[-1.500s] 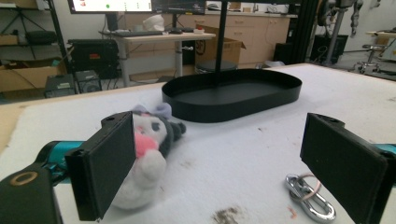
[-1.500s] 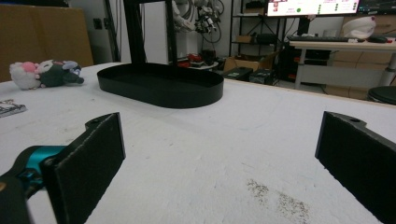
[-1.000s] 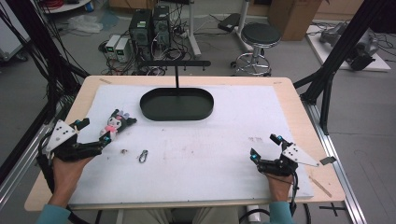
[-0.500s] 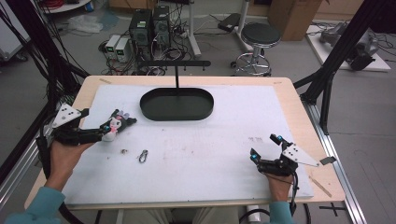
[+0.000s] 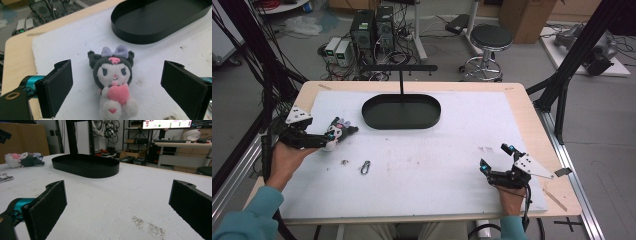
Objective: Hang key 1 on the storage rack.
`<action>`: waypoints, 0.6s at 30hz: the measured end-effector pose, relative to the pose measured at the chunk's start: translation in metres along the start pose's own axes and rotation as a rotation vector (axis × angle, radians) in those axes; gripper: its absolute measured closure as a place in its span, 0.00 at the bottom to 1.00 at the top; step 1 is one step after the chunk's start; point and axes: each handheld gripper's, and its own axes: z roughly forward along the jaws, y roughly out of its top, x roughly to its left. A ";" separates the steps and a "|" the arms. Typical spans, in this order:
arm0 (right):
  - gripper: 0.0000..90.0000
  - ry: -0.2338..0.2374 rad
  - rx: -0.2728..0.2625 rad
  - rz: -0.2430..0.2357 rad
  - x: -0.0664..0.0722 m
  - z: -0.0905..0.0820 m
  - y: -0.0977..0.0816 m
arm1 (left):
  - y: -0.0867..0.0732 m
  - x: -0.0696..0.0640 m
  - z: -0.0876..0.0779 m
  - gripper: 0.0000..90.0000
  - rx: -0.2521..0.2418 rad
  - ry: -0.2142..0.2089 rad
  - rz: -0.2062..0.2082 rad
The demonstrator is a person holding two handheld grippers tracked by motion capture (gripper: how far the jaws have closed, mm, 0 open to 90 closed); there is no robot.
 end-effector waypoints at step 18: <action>0.01 -0.001 0.000 0.000 0.000 0.000 0.000 | -0.006 0.000 0.029 0.12 0.182 -0.008 0.020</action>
